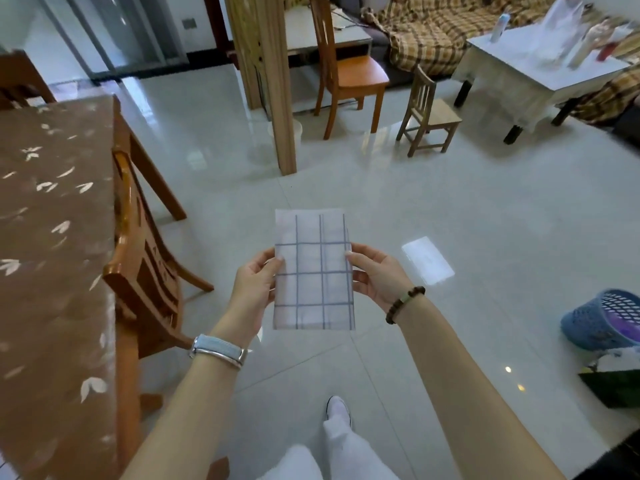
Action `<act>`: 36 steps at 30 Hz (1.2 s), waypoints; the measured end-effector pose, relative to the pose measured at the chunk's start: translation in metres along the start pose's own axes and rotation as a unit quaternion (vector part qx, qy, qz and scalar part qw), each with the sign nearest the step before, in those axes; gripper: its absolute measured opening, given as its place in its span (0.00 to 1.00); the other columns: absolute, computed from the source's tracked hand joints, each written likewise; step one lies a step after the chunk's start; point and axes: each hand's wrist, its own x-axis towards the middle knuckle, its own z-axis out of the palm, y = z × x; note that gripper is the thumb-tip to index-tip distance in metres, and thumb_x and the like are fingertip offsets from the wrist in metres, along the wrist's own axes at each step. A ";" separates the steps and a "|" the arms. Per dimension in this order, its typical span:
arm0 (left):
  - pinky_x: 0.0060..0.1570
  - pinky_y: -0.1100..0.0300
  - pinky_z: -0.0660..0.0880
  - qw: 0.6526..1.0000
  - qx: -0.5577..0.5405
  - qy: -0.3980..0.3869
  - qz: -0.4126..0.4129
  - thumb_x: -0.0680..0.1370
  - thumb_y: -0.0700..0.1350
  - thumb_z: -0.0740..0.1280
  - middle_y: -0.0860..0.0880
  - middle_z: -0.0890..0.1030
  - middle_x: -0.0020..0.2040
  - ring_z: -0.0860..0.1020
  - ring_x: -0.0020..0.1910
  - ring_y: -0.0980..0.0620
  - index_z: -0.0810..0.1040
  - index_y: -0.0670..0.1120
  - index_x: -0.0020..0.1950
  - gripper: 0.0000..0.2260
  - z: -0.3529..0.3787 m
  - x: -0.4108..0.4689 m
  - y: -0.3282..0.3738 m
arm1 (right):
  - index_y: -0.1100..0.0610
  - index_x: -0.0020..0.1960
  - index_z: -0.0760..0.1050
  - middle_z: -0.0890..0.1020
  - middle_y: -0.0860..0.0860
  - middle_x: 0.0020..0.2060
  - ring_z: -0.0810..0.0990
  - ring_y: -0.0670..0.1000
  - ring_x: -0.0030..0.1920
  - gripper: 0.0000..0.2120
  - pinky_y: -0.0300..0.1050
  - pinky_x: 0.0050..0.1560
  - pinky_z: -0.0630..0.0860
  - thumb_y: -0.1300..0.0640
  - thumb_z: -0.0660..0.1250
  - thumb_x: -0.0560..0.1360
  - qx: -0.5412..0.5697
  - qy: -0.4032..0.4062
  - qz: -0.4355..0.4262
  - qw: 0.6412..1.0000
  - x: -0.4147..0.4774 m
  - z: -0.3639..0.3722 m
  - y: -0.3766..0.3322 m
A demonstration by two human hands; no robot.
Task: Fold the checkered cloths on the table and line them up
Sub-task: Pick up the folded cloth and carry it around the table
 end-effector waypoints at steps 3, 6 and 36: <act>0.38 0.59 0.75 1.000 -0.012 0.017 0.012 0.82 0.41 0.63 0.49 0.82 0.47 0.79 0.39 0.52 0.80 0.48 0.54 0.06 0.012 0.011 0.003 | 0.58 0.55 0.77 0.81 0.52 0.41 0.79 0.46 0.30 0.07 0.39 0.34 0.79 0.63 0.64 0.78 -0.009 -0.019 0.012 1.000 0.019 -0.006 -0.015; 0.37 0.60 0.77 0.999 -0.016 0.031 0.012 0.81 0.42 0.64 0.48 0.83 0.48 0.80 0.40 0.53 0.80 0.48 0.56 0.07 0.018 0.024 0.005 | 0.58 0.54 0.78 0.82 0.52 0.41 0.80 0.47 0.31 0.06 0.39 0.33 0.79 0.64 0.64 0.78 -0.019 -0.037 0.016 0.999 0.034 -0.010 -0.027; 0.40 0.58 0.78 0.995 -0.035 0.090 0.004 0.82 0.44 0.64 0.48 0.84 0.51 0.82 0.43 0.51 0.78 0.49 0.61 0.09 -0.034 0.274 0.136 | 0.60 0.62 0.75 0.81 0.58 0.51 0.79 0.55 0.45 0.13 0.47 0.47 0.81 0.61 0.66 0.78 -0.079 -0.090 0.035 0.992 0.314 0.098 -0.137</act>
